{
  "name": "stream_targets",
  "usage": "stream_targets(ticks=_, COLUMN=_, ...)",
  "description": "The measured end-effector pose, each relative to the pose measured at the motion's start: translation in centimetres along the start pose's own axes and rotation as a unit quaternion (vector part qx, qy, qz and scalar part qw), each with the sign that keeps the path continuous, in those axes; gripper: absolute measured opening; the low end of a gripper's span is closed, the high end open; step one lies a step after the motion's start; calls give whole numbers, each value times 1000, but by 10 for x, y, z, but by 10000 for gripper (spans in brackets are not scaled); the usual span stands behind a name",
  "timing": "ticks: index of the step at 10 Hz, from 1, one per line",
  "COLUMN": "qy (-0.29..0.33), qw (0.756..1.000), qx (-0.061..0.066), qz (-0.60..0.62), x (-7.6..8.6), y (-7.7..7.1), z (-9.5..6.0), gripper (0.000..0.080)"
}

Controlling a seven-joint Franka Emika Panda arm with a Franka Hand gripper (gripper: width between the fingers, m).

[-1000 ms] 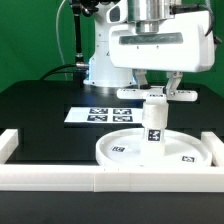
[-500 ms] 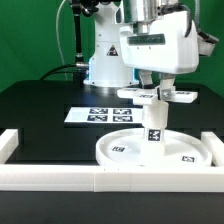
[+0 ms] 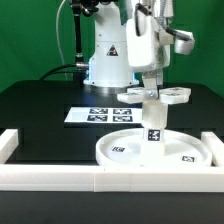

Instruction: Assemble round table

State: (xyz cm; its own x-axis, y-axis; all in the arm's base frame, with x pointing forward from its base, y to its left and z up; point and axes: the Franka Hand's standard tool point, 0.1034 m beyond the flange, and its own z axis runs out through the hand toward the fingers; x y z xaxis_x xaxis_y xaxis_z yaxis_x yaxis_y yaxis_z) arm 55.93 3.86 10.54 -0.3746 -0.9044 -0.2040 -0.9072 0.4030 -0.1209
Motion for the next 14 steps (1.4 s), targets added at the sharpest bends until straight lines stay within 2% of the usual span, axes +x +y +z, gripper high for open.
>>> stream_targets(ticks=2, qy=-2, qw=1000, qx=0, qz=6, x=0, y=0, z=0, gripper=442)
stream_targets(ticks=3, qy=-3, qw=1000, qx=0, qz=3, x=-1, y=0, z=-1, gripper=524)
stream_targets(ticks=4, qy=-9, qw=1000, qx=3, qz=-10, x=-4, y=-2, z=-8, gripper=622)
stream_targets(ticks=7, qy=-37, qw=999, qx=22, qz=-4, x=-17, y=-9, z=-38, gripper=645)
stream_targets(ticks=8, qy=-36, qw=999, qx=21, qz=-21, x=-16, y=-8, z=-36, gripper=649)
stream_targets(ticks=10, qy=-31, qw=997, qx=17, qz=-69, x=-16, y=-7, z=-34, gripper=649)
stream_targets(ticks=12, qy=-23, qw=977, qx=-6, qz=-214, x=-21, y=-3, z=-31, gripper=649)
stream_targets(ticks=14, qy=-29, qw=923, qx=-12, qz=-383, x=-21, y=-6, z=-29, gripper=649)
